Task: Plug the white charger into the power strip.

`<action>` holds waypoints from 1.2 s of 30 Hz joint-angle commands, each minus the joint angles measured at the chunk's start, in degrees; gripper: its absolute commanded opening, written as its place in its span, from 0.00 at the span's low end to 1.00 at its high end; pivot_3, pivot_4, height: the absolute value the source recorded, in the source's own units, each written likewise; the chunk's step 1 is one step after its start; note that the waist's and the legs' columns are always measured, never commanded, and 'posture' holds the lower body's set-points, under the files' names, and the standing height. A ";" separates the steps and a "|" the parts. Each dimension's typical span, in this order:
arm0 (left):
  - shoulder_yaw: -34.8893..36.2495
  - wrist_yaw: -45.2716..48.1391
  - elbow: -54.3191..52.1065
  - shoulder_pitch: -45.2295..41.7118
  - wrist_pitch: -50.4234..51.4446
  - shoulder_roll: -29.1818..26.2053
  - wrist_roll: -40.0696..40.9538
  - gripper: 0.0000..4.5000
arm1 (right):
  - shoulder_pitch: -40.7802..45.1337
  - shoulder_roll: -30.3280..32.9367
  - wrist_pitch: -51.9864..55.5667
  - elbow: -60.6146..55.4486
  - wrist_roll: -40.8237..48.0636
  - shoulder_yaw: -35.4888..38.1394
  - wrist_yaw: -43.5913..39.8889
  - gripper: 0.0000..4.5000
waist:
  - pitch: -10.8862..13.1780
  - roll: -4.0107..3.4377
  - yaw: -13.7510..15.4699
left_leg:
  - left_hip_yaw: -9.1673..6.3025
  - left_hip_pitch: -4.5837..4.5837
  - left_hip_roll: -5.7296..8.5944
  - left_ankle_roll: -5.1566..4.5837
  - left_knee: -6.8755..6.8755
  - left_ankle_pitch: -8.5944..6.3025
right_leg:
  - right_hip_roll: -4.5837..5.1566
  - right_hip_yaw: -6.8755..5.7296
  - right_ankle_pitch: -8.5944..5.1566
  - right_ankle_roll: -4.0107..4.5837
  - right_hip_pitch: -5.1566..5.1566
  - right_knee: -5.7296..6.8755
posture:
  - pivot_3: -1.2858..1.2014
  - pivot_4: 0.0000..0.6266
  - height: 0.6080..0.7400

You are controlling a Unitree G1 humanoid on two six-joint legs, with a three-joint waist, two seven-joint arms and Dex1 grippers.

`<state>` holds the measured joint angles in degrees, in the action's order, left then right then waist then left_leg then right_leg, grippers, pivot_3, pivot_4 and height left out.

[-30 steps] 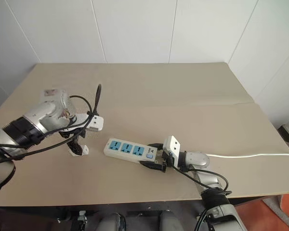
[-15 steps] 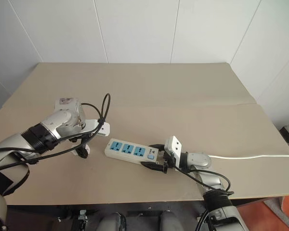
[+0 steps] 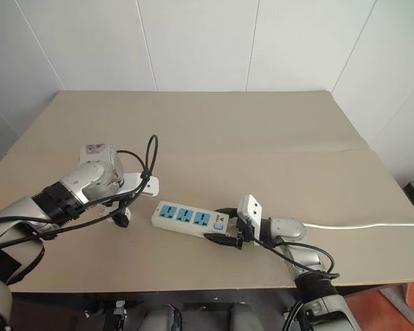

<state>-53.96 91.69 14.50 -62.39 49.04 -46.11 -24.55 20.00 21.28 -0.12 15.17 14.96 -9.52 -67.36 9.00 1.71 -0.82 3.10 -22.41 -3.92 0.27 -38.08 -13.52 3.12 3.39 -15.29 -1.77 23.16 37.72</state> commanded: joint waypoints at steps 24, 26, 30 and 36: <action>43.41 -18.44 -3.86 1.81 -13.52 12.00 24.85 0.23 | 2.08 -1.36 -1.77 5.50 -2.43 -3.52 -1.88 0.76 | 0.03 0.05 -1.61 | 0.02 -0.03 -0.01 -0.01 -0.02 -0.01 | 0.00 0.11 0.00 0.00 0.06 0.05 | 0.52 0.24 1.00; 47.26 -20.17 -6.85 4.55 -14.82 13.66 28.74 0.23 | 2.50 -1.80 -2.44 6.33 -2.69 -3.72 -1.81 0.76 | 0.02 0.04 -1.83 | 0.06 0.02 -0.01 -0.01 -0.02 -0.01 | 0.01 0.16 0.00 -0.01 0.03 0.06 | 0.52 0.24 1.00; 53.85 -24.72 -12.51 11.21 -16.48 18.35 36.44 0.23 | 3.21 -2.37 -4.13 7.95 -3.45 -4.36 -2.25 0.76 | 0.02 0.05 -1.87 | 0.09 0.14 0.00 0.00 -0.04 0.00 | -0.01 0.23 0.00 -0.01 0.00 0.26 | 0.52 0.24 1.00; 52.52 -21.24 -19.71 19.26 -19.72 20.04 44.14 0.23 | 5.33 -2.57 -6.01 11.59 -4.58 -4.43 -2.74 0.76 | 0.00 0.04 -2.37 | 0.08 0.24 0.00 0.00 -0.16 0.00 | -0.04 0.28 0.01 0.00 -0.07 0.37 | 0.52 0.24 1.00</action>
<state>-0.96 69.56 -1.93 -44.47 33.00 -26.42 18.07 25.78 18.71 -6.26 24.37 13.04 -11.68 -69.83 9.01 1.75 -3.19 3.19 -22.11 -3.92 0.27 -38.23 -13.53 3.08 3.70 -15.27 -1.77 23.04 38.07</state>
